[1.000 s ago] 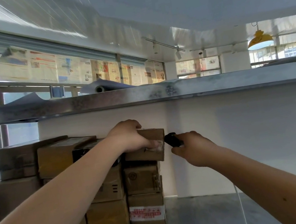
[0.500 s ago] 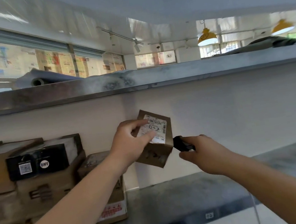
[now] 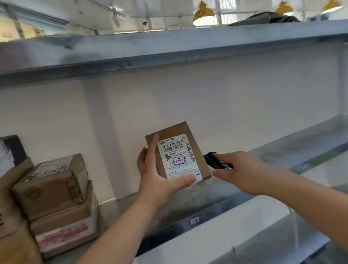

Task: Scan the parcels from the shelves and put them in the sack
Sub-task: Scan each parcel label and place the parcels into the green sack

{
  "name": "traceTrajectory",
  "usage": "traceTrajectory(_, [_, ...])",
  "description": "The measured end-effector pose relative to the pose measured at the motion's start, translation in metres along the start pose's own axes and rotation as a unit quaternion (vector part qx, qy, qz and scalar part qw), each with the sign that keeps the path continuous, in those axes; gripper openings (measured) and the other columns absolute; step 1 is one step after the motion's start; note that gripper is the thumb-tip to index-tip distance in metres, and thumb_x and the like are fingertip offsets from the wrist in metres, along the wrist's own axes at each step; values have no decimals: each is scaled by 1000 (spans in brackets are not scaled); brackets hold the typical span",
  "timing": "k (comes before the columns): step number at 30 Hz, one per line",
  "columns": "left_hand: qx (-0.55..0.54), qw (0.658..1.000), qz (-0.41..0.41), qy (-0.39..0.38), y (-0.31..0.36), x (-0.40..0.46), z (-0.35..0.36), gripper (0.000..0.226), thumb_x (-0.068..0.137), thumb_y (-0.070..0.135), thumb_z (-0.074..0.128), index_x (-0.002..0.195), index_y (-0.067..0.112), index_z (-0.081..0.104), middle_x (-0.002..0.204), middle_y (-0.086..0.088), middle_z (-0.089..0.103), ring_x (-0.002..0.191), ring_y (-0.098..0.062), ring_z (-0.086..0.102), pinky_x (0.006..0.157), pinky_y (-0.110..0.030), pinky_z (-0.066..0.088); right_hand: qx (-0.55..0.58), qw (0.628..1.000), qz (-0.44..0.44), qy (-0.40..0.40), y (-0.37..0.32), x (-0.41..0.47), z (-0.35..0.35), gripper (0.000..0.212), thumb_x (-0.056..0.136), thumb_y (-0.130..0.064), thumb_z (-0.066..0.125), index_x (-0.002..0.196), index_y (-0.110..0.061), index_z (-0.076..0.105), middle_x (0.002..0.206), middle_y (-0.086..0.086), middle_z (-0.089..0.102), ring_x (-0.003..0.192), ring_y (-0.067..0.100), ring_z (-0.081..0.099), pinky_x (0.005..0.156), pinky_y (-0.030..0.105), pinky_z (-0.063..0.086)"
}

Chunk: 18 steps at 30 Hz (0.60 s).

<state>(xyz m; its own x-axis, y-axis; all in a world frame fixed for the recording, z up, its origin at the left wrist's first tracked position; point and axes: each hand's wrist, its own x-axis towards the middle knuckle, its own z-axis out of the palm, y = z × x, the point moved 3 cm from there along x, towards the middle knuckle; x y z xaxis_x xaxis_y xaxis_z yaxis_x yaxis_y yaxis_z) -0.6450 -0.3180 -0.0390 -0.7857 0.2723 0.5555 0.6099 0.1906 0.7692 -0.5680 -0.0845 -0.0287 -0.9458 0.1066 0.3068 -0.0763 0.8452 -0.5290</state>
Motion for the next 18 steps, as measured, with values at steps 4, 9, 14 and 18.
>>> traceTrajectory(4, [28, 1000, 14, 2, -13, -6, 24, 139, 55, 37, 104, 152, 68, 9, 154, 27, 15, 137, 6, 35, 112, -17, 37, 18, 1000, 3, -26, 22, 6, 2, 32, 98, -49, 60, 130, -43, 63, 89, -9, 72, 62, 8, 66, 49, 20, 42])
traceTrajectory(9, [60, 997, 40, 2, -21, -8, 47, 140, 49, 50, 100, 151, 72, 7, 158, 34, 1, 141, 15, 23, 104, -3, 25, 45, 997, 9, -64, 54, 17, 4, 29, 99, -50, 59, 127, -43, 63, 84, -7, 72, 63, 12, 64, 56, 26, 44])
traceTrajectory(14, [108, 994, 35, 7, -23, -8, 48, 142, 44, 58, 102, 149, 74, 8, 157, 34, -2, 142, 16, 19, 110, -9, 19, 48, 996, -7, -80, 68, 27, 1, 31, 96, -56, 59, 127, -55, 59, 69, -11, 69, 47, 2, 54, 41, 19, 39])
traceTrajectory(18, [135, 990, 36, 17, -23, -7, 49, 135, 42, 63, 99, 149, 71, 17, 162, 21, 9, 155, -4, 15, 121, -25, 20, 15, 995, -16, -95, 72, 31, 2, 52, 97, -60, 56, 148, -50, 47, 77, -4, 70, 57, 10, 58, 47, 22, 43])
